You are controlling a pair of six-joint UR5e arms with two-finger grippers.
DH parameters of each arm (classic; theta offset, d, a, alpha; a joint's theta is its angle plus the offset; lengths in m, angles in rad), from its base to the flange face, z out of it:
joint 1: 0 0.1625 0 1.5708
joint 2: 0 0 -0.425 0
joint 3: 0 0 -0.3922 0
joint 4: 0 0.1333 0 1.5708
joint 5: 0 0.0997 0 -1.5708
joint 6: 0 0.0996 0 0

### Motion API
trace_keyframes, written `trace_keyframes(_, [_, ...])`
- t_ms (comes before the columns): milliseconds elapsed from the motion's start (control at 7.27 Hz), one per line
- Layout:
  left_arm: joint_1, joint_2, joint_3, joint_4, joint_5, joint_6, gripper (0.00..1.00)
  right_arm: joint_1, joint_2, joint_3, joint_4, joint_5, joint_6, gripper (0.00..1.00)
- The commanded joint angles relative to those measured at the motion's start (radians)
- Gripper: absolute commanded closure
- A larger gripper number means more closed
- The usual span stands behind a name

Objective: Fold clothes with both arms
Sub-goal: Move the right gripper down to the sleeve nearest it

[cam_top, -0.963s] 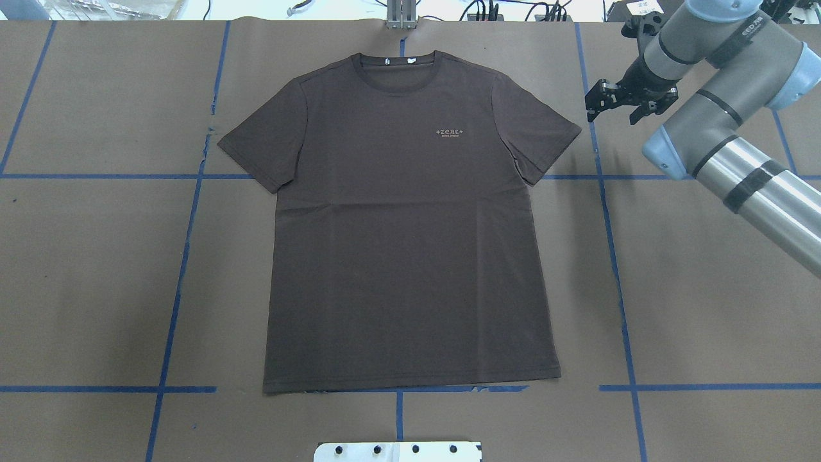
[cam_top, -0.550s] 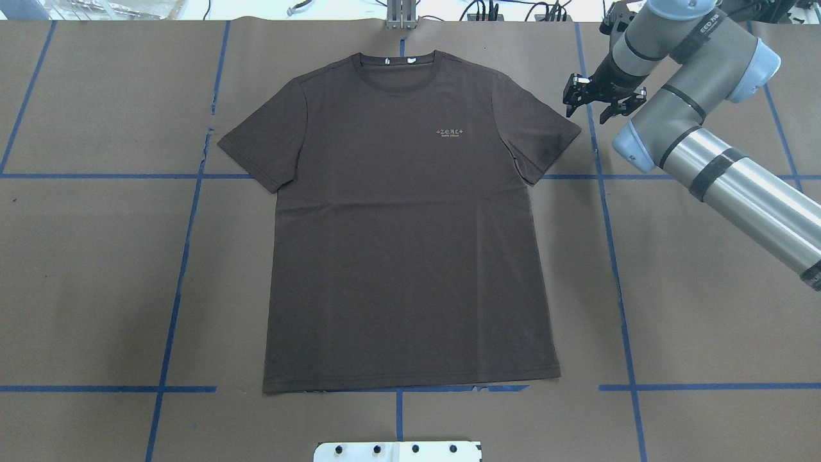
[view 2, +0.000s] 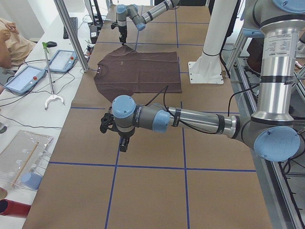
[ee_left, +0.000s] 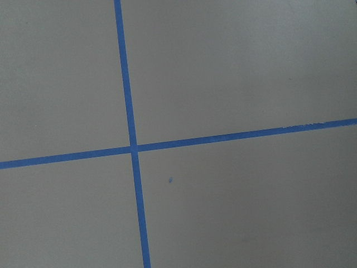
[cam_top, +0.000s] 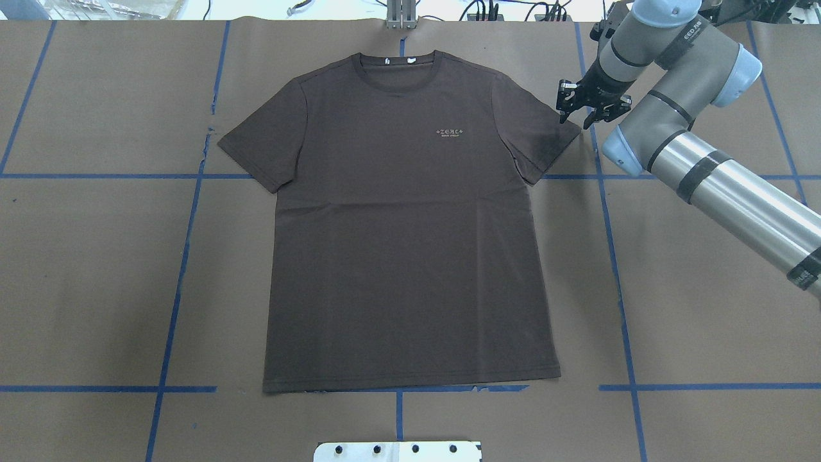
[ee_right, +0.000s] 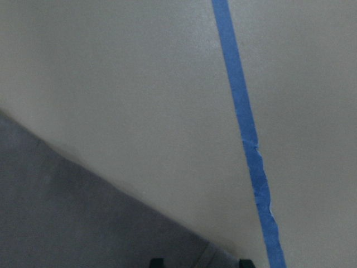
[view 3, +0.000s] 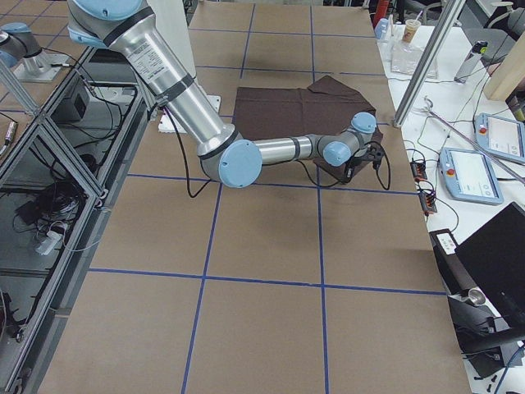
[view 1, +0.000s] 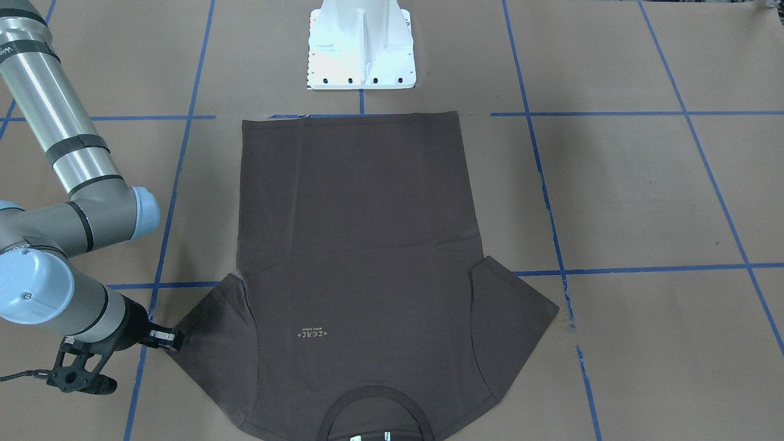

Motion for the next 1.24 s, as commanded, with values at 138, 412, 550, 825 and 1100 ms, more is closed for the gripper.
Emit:
trace_keyframes(138, [0.000,0.000,-0.004,0.001,0.000,0.000,0.00,-0.009,-0.001,-0.008,-0.001,-0.037,0.001,0.50])
trace_keyframes(412, [0.000,0.000,-0.007,0.001,-0.002,0.000,0.00,-0.009,-0.001,-0.010,-0.001,-0.037,0.001,0.68])
trace_keyframes(550, [0.000,0.000,-0.007,0.001,-0.002,0.000,0.00,-0.010,-0.002,-0.011,-0.001,-0.037,0.001,0.69])
trace_keyframes(825, [0.000,0.000,-0.007,0.001,-0.002,0.000,0.00,-0.010,-0.002,-0.012,-0.001,-0.037,0.001,0.65])
trace_keyframes(1100, [0.000,0.000,-0.007,0.001,-0.002,0.000,0.00,-0.010,-0.002,-0.012,0.000,-0.037,0.001,0.37])
